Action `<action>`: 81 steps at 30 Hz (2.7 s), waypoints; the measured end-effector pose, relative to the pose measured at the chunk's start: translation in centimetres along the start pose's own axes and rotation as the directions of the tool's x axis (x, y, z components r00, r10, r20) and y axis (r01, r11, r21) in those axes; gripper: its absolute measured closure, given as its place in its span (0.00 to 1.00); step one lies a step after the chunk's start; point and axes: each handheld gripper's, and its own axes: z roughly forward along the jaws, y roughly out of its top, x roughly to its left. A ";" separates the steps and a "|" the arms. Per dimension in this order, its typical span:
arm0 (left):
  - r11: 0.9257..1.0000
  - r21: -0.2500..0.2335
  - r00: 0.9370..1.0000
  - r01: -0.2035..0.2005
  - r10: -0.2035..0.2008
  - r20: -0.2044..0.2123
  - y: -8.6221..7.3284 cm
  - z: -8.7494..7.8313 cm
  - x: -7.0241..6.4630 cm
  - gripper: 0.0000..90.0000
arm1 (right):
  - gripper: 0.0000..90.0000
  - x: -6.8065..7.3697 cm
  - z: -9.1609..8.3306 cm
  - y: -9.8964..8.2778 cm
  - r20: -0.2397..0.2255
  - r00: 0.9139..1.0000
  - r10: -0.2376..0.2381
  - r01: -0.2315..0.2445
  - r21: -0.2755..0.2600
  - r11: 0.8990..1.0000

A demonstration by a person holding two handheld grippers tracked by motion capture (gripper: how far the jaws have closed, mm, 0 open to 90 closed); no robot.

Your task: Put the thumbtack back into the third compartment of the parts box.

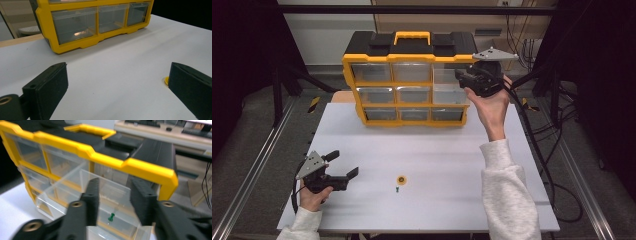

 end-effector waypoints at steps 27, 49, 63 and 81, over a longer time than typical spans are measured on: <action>1.000 0.004 1.000 -0.005 0.005 -0.003 0.0 0.1 -0.1 0.03 | 0.03 3.6 -5.7 -6.9 -0.105 0.993 0.059 -0.075 -0.149 0.986; 1.000 0.001 1.000 -0.005 0.005 -0.003 0.0 0.1 -0.1 0.03 | 0.02 8.2 -4.9 -12.1 -0.208 0.976 0.057 -0.076 -0.084 0.994; 1.000 0.002 1.000 -0.009 0.009 -0.003 0.0 0.1 -0.2 0.03 | 0.02 11.3 -3.6 -14.5 -0.264 0.963 0.056 -0.066 -0.027 0.997; 1.000 0.000 1.000 -0.004 0.004 -0.001 0.0 0.1 -0.3 0.03 | 0.02 14.3 -2.1 -17.4 -0.315 0.948 0.047 -0.035 0.043 0.998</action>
